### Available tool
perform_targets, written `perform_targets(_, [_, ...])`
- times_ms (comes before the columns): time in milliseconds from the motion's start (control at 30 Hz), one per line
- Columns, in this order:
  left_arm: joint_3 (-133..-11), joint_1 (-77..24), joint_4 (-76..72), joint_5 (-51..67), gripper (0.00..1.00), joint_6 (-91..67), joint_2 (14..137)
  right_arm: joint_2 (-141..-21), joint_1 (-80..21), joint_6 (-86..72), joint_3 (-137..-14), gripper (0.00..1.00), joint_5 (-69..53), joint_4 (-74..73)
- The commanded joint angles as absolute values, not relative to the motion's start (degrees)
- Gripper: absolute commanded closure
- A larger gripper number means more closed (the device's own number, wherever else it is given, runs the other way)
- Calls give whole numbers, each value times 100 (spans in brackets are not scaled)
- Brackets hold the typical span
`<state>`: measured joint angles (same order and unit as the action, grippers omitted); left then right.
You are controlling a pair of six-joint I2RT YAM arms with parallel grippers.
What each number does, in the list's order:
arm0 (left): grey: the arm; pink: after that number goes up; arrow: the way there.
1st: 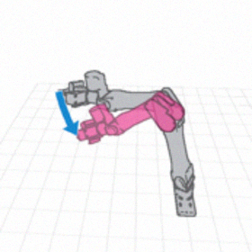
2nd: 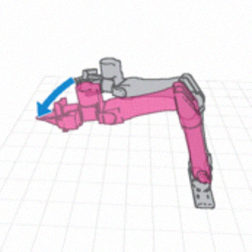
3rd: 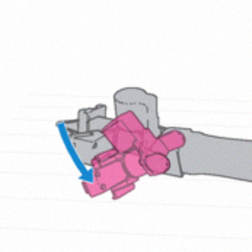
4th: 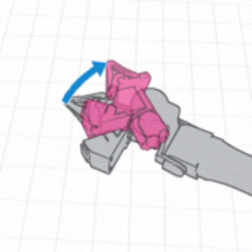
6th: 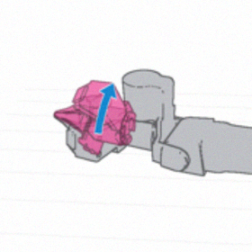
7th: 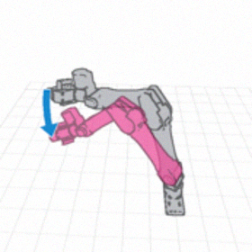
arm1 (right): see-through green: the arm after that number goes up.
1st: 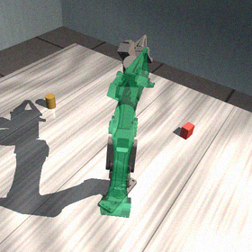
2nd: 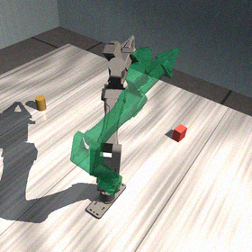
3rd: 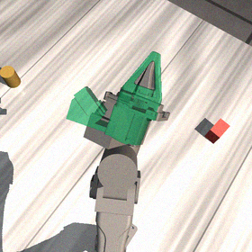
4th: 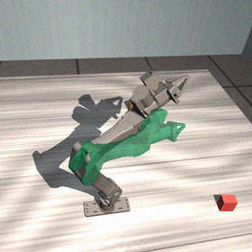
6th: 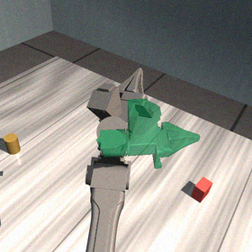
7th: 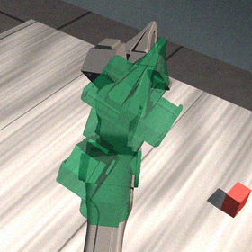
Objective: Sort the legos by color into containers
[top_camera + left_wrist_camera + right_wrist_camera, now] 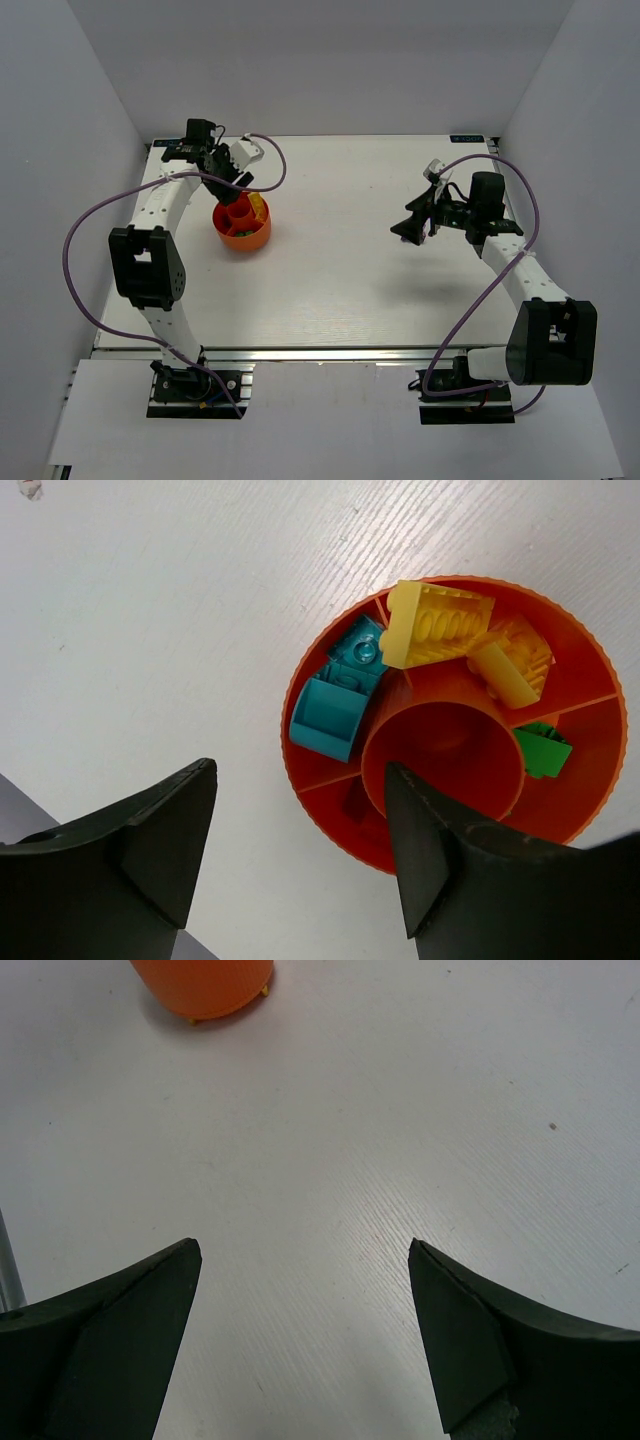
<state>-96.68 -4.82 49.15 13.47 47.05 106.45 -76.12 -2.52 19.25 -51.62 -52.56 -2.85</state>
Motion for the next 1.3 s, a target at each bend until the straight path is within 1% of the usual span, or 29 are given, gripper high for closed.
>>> perform_targets(0, [-9791,-466,4642,1266,22,4500,10178,-7453,-202,1916,-5115,11,-5370,-114])
perform_targets(133, [-9791,-466,4168,1256,23,3860,9845,-7444,-193,2205,-5203,11,-5195,-307])
perform_targets(167, [-9782,-466,3931,1379,28,3502,9670,-7444,-185,2545,-5273,11,-5116,-490])
perform_targets(233, [-9712,-466,3588,1432,30,2895,9458,-7471,-150,2794,-5343,11,-4993,-588])
perform_targets(267, [-9503,-466,3334,1450,35,1978,9327,-7532,-158,2908,-5413,11,-4870,-658])
perform_targets(300, [-9344,-466,2853,1502,40,1516,9195,-7689,-132,2874,-5614,11,-4556,-816])
perform_targets(333, [-8977,-466,2621,1694,46,824,8889,-7812,-132,2883,-5773,11,-4448,-974])
perform_targets(367, [-8747,-466,2332,1879,51,513,8729,-7953,-114,2926,-5966,11,-4378,-1202])
perform_targets(400, [-8502,-466,1790,2194,60,240,8580,-8224,-97,3005,-6185,11,-4090,-1709])
perform_targets(433, [-8229,-466,1471,2806,61,81,8230,-8348,-79,2997,-6553,11,-3887,-1870])
perform_targets(467, [-7591,-466,1102,3108,61,-774,8070,-8437,-88,2962,-6696,12,-3702,-1985])
perform_targets(500, [-7298,-466,385,3416,60,-1148,7938,-8533,-70,3058,-6810,13,-3430,-2108])
perform_targets(533, [-6982,-466,47,3984,55,-1908,7736,-8543,-79,3102,-6899,16,-3306,-2240])
perform_targets(567, [-6683,-466,-426,4234,44,-2229,7656,-8526,-70,3129,-6899,22,-3209,-2232])
perform_targets(600, [-6175,-518,-1005,4454,31,-2563,7603,-8499,-79,3242,-6917,26,-3086,-2267])
perform_targets(633, [-5900,-519,-1350,4856,18,-3141,7550,-8490,-79,3556,-6960,33,-3068,-2433])
perform_targets(667, [-5654,-588,-1702,5052,2,-3390,7524,-8525,-62,3812,-7013,34,-3085,-2582])
perform_targets(700, [-5242,-589,-2175,5176,2,-3680,7497,-8621,-62,4119,-7083,34,-3233,-2767])
perform_targets(733, [-5064,-589,-2328,5229,2,-4231,7497,-8700,-70,4957,-7249,26,-3391,-3378])
perform_targets(767, [-4932,-589,-2416,5247,2,-4410,7462,-8858,-88,5479,-7347,22,-3671,-3740])
perform_targets(833, [-4624,-589,-2417,5247,2,-4744,7409,-8964,-79,6637,-7409,15,-3840,-4208])
perform_targets(867, [-4519,-589,-2478,5273,2,-4763,7357,-9000,-79,6949,-7331,11,-3928,-4393])
perform_targets(933, [-4238,-642,-2706,5344,2,-4694,7094,-9026,-88,7529,-7155,11,-3946,-4421])
perform_targets(967, [-4123,-642,-2785,5274,2,-4685,6936,-9035,-88,8159,-7059,11,-3955,-4395])
perform_targets(1000, [-3896,-642,-2882,5056,2,-4685,6604,-9044,-97,8374,-6823,11,-3955,-4308])
perform_targets(1133, [-3500,-642,-3163,4948,2,-5174,6258,-9158,-132,8464,-6662,11,-3920,-3815])
perform_targets(1200, [-3419,-642,-3863,5237,2,-5448,6450,-9263,-132,8315,-6749,11,-3929,-3657])
perform_targets(1267, [-3393,-642,-4313,5501,7,-5634,6793,-9369,-132,8262,-6803,11,-3929,-3569])
